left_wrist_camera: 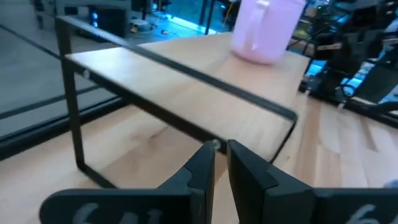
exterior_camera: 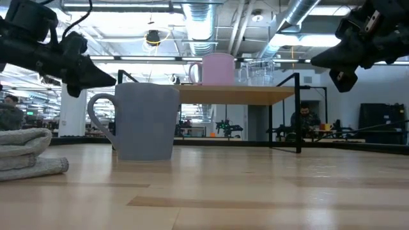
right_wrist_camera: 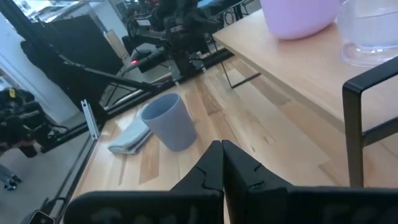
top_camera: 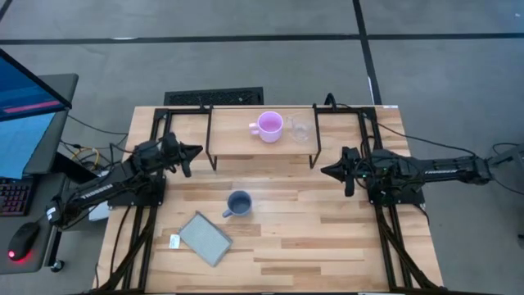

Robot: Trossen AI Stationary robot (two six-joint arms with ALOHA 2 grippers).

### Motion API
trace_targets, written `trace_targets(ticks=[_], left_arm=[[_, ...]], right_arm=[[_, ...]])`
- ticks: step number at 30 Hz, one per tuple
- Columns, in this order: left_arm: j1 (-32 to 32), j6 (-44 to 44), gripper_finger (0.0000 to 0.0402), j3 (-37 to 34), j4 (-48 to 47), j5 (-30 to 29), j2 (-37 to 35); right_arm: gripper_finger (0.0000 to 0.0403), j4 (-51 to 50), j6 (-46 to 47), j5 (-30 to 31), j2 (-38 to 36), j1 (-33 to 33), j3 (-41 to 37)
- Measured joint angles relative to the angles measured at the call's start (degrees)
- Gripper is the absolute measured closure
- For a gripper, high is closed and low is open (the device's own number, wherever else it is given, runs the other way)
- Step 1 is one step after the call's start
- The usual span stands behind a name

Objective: Stack small to large cups/mugs on shelf
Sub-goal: Put the light blue mug on the shelf

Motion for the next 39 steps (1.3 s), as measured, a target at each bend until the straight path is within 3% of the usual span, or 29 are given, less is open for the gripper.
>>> trace_targets(ticks=[4, 8, 12, 16, 20, 32, 35, 39], left_arm=[[0.00, 3.99, 0.0368, 5.00, -3.31, 0.20, -0.01], [0.00, 11.71, 0.0368, 14.05, -11.75, -5.25, 0.00], [0.02, 11.91, 0.0368, 22.74, -22.40, -8.53, 0.04], [-0.01, 9.79, 0.0368, 26.64, -25.27, -1.79, 0.03], [-0.02, 9.58, 0.0361, 26.85, -25.12, -0.13, 0.33], [-0.02, 1.24, 0.0247, 26.87, -24.22, 10.92, 7.51], [-0.36, -0.62, 0.0235, 26.87, -21.75, 15.84, 9.62], [-3.12, 1.24, 0.0233, 26.87, -17.15, 16.01, 12.31]], right_arm=[[0.0384, 0.00, 0.02, 0.00, 0.02, 0.00, 0.00], [0.0384, 0.00, 0.00, 0.00, 0.02, 0.00, 0.00], [0.0384, 0.00, 0.00, 0.42, 0.02, 0.00, 0.00], [0.0384, 0.00, -0.02, 3.22, 0.02, -0.02, 0.00], [0.0383, 0.00, -0.02, 4.97, 0.02, -0.02, 0.00], [0.0383, 0.00, -0.02, 4.98, 0.02, 0.00, 0.00], [0.0381, 0.00, -0.02, 5.01, 0.02, 0.00, 0.00], [0.0379, 0.00, 0.00, 5.09, 0.02, 0.00, 0.00]])
